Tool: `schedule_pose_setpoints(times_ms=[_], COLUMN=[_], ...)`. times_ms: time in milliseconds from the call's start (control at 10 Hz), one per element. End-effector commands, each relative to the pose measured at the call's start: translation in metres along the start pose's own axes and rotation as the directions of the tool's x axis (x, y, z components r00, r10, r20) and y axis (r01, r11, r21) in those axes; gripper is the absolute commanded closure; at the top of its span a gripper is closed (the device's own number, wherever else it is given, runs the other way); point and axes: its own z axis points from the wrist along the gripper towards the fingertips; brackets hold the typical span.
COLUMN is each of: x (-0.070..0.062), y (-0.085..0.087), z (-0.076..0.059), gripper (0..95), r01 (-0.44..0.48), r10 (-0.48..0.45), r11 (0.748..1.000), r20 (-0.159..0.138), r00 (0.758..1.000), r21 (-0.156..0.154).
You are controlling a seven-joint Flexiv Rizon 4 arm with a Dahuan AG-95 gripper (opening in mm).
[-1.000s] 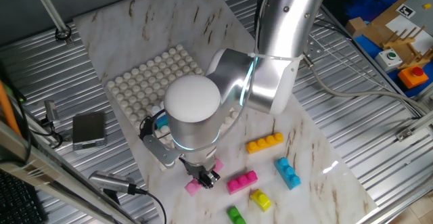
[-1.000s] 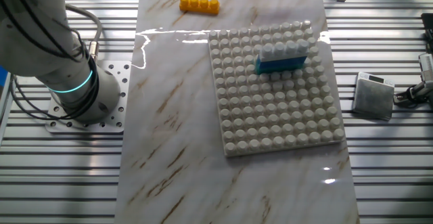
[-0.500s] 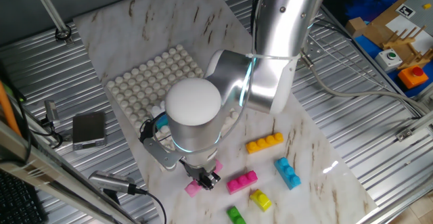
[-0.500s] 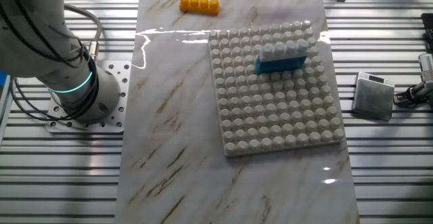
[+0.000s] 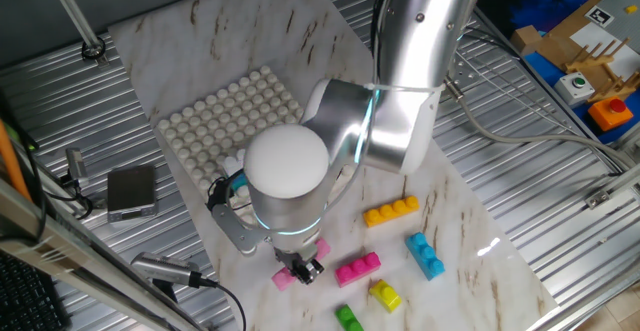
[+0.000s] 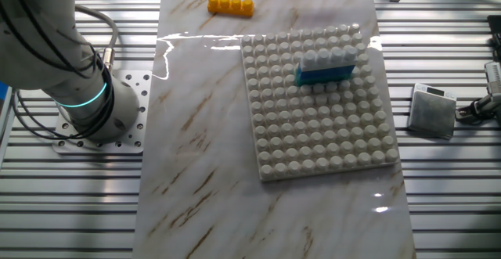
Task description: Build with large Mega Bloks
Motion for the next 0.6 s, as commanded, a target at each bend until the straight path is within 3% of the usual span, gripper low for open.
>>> schedule_pose_setpoints(times_ms=[100,300,600], x=[0.008,0.019,0.034], y=[-0.026,-0.07,-0.118], z=[-0.009,-0.023,-0.038], gripper=[95.0,95.0,95.0], r01=[0.021,0.027,0.071], r10=[-0.02,-0.027,-0.071], r11=[1.0,1.0,0.997], r20=[0.008,0.009,0.009], r00=[1.0,1.0,0.997], r21=[-0.009,-0.006,-0.007])
